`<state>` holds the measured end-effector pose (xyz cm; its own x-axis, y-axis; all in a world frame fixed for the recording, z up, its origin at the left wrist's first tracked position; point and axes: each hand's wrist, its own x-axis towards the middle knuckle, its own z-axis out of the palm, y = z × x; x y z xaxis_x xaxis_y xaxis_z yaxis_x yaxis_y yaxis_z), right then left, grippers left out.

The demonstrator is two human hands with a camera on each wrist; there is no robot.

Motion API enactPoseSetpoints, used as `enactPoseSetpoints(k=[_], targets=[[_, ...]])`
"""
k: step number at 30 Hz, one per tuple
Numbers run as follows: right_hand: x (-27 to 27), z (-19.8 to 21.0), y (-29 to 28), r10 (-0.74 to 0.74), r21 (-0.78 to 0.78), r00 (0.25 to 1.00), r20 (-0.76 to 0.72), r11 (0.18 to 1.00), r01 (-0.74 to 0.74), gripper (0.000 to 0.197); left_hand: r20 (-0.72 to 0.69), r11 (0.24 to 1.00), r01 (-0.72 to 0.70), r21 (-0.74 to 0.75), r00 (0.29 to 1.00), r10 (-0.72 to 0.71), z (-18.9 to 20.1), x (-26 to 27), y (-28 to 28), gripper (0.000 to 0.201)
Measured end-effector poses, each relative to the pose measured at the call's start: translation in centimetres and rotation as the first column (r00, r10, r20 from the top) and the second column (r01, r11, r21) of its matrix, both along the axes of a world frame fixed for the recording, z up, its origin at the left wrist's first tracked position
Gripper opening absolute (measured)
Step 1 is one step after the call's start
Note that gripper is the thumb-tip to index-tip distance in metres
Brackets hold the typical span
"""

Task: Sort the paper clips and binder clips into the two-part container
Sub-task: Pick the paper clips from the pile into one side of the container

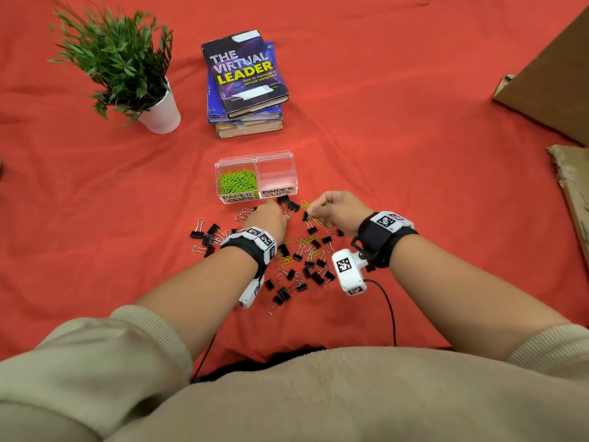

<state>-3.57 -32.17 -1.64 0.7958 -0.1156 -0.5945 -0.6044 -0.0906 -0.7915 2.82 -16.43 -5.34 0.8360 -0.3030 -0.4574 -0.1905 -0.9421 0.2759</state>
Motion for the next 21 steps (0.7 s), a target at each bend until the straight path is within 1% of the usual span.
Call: enactPoseSetpoints(k=[3, 5, 8, 11, 13, 15, 16, 17, 18, 19, 20, 21], targets=[[0.0, 0.2, -0.7, -0.135, 0.249, 0.991, -0.017, 0.959, 0.135, 0.009, -0.039, 0.998, -0.025, -0.062, 0.999, 0.023, -0.4, 0.1, 0.2, 0.028], [-0.2, 0.1, -1.0, -0.187, 0.349, 0.982, -0.034, 0.918, 0.188, 0.012, -0.051, 0.995, -0.04, -0.087, 0.998, 0.036, -0.6, 0.1, 0.5, 0.026], [-0.6, -0.2, -1.0, -0.232, 0.443, 0.97, -0.067, 0.864, 0.237, 0.021, -0.082, 0.994, -0.056, -0.091, 0.995, 0.049, -0.9, 0.1, 0.8, 0.023], [-0.7, -0.4, -0.5, -0.272, 0.538, 0.954, -0.122, 0.79, 0.294, 0.02, -0.121, 0.994, -0.068, -0.082, 0.991, 0.058, -1.0, 0.4, 0.8, 0.02], [-0.6, -0.4, -0.1, -0.283, 0.556, 0.944, -0.168, 0.763, 0.328, 0.023, -0.127, 0.994, -0.064, -0.088, 0.99, 0.052, -1.2, 0.6, 0.8, 0.017], [-0.5, -0.3, 0.2, -0.253, 0.538, 0.948, -0.193, 0.781, 0.318, 0.024, -0.127, 0.995, -0.05, -0.088, 0.991, 0.038, -1.1, 0.6, 0.9, 0.015], [-0.5, -0.3, 0.3, -0.224, 0.511, 0.955, -0.195, 0.808, 0.293, 0.024, -0.126, 0.995, -0.039, -0.087, 0.992, 0.028, -1.1, 0.5, 1.0, 0.015], [-0.3, -0.3, 0.4, -0.189, 0.457, 0.964, -0.188, 0.852, 0.256, 0.025, -0.126, 0.996, -0.027, -0.085, 0.992, 0.016, -0.9, 0.4, 1.2, 0.014], [-0.2, -0.3, 0.6, -0.143, 0.365, 0.975, -0.171, 0.91, 0.198, 0.027, -0.126, 0.996, -0.015, -0.085, 0.992, 0.004, -0.8, 0.3, 1.3, 0.014], [0.0, -0.3, 0.8, -0.083, 0.24, 0.985, -0.151, 0.964, 0.118, 0.028, -0.12, 0.996, -0.004, -0.091, 0.993, -0.007, -0.6, 0.1, 1.5, 0.014], [0.2, -0.4, 1.2, -0.01, 0.108, 0.991, -0.137, 0.994, 0.025, 0.028, -0.105, 0.994, 0.004, -0.106, 0.994, -0.015, -0.5, 0.0, 1.7, 0.015], [0.4, -0.5, 1.7, 0.059, -0.011, 0.99, -0.128, 0.998, -0.061, 0.028, -0.088, 0.992, 0.01, -0.125, 0.996, -0.021, -0.3, -0.1, 2.0, 0.016]])
